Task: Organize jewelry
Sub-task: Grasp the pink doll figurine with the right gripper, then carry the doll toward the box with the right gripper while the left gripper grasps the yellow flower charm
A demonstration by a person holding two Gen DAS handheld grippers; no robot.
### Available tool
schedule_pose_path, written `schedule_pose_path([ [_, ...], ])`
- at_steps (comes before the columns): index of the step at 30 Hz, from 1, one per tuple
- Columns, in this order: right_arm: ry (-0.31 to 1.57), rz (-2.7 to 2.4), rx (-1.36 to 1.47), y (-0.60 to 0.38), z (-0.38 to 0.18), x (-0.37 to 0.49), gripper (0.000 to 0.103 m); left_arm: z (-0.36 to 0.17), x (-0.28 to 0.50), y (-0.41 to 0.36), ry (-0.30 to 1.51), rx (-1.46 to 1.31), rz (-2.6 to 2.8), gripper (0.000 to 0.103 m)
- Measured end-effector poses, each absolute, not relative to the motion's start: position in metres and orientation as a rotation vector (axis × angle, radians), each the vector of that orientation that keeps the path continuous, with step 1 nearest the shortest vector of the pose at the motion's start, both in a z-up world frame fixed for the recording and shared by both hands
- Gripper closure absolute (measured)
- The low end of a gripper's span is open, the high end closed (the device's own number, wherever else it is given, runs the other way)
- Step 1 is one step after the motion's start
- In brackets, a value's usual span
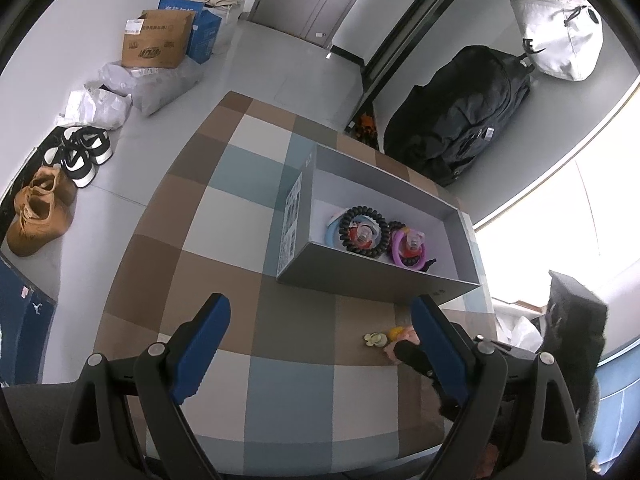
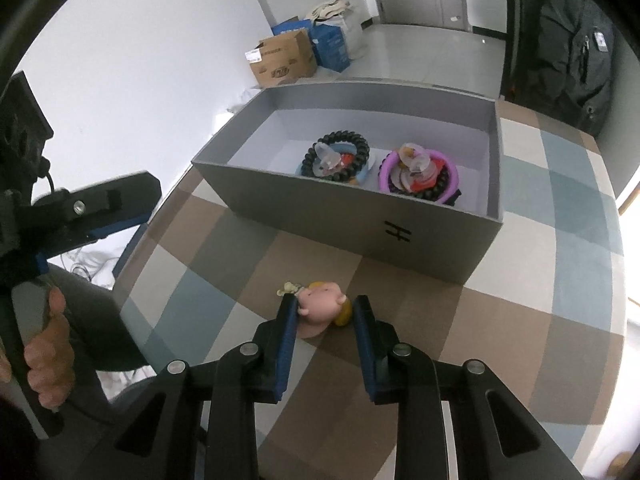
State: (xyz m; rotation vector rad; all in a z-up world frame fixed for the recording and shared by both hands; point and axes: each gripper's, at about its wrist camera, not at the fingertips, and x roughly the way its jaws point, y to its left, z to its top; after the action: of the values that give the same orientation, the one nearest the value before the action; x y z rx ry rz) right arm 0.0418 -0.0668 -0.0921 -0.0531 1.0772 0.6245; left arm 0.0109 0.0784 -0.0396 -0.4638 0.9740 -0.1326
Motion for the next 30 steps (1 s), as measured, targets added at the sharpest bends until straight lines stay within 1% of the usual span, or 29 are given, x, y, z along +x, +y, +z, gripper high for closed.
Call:
schedule_pose_path([
  [13, 1.032, 0.595, 0.052, -0.103, -0.071, 0.036, 0.076, -0.054, 0.014, 0.047, 1.063, -0.353, -0.139, 0.014],
  [21, 0.97, 0.564, 0.129, -0.134, -0.051, 0.031, 0.076, -0.061, 0.016, 0.01, 1.102, -0.196, -0.138, 0.014],
  [23, 0.957, 0.557, 0.146, -0.143, -0.047, 0.027, 0.076, -0.063, 0.015, 0.003, 1.108, -0.177, -0.148, 0.018],
  [25, 0.95, 0.557, 0.157, -0.147, -0.043, 0.031, 0.076, -0.065, 0.015, -0.002, 1.117, -0.154, -0.153, 0.028],
  [29, 0.937, 0.558, 0.179, -0.152, -0.039, 0.032, 0.076, -0.071, 0.015, -0.009, 1.129, -0.112, -0.141, 0.031],
  [30, 0.935, 0.558, 0.182, -0.154, -0.039, 0.032, 0.076, -0.072, 0.014, -0.01, 1.134, -0.112, -0.145, 0.034],
])
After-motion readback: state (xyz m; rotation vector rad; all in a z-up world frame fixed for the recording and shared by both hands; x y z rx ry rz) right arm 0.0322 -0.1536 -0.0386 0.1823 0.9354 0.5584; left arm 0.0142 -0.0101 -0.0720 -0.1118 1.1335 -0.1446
